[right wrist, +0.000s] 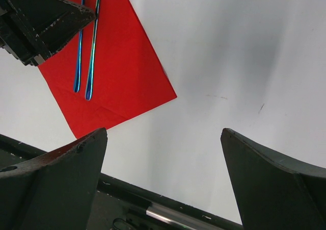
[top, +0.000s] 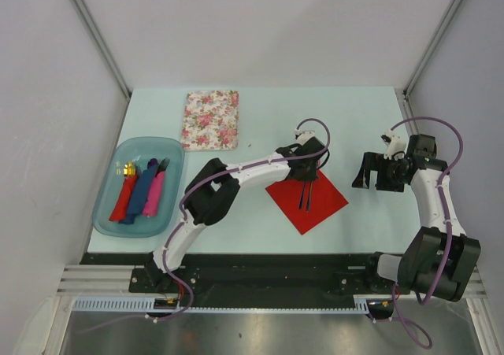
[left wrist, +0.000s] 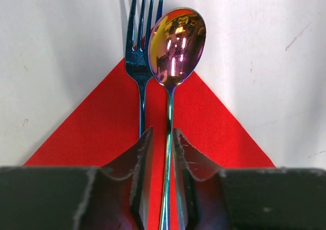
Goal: Place the utensils on the paper napkin and roll it up
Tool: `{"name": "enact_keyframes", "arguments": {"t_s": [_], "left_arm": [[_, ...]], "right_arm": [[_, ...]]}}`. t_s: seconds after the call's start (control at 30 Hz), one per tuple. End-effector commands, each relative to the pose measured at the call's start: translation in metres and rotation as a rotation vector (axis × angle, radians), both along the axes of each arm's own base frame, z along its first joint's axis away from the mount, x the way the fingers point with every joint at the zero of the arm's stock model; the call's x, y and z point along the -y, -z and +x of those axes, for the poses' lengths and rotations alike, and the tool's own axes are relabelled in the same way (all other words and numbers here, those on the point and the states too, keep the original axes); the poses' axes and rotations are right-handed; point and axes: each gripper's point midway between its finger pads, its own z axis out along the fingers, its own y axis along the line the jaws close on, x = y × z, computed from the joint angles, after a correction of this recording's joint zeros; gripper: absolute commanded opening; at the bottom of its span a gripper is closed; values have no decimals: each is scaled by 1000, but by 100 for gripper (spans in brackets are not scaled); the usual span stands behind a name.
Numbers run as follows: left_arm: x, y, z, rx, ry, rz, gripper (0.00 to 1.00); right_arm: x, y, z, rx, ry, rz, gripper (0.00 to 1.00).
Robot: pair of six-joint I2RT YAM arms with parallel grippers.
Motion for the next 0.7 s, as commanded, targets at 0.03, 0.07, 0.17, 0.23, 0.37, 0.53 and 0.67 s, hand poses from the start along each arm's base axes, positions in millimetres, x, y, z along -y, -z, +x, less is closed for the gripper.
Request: {"name": "enact_keyframes", "arguments": {"t_s": [0.03, 0.07, 0.17, 0.23, 0.37, 0.53, 0.67], "left_arm": [[3, -59, 11, 89, -2, -75, 29], [3, -67, 12, 102, 2, -83, 32], [1, -105, 13, 169, 32, -108, 40], [-4, -143, 12, 251, 90, -122, 46], [-35, -162, -3, 360, 248, -15, 56], [-62, -160, -46, 487, 640, 69, 59], [-81, -129, -102, 516, 957, 73, 63]], "right_arm": [[1, -15, 7, 50, -9, -1, 100], [1, -16, 7, 56, -10, -2, 100], [0, -17, 7, 61, -14, 0, 100], [-1, -18, 6, 64, -21, 6, 100], [-7, -21, 4, 74, -41, 35, 100], [-16, -23, 3, 72, -64, 84, 100], [-25, -19, 1, 53, -89, 122, 100]]}}
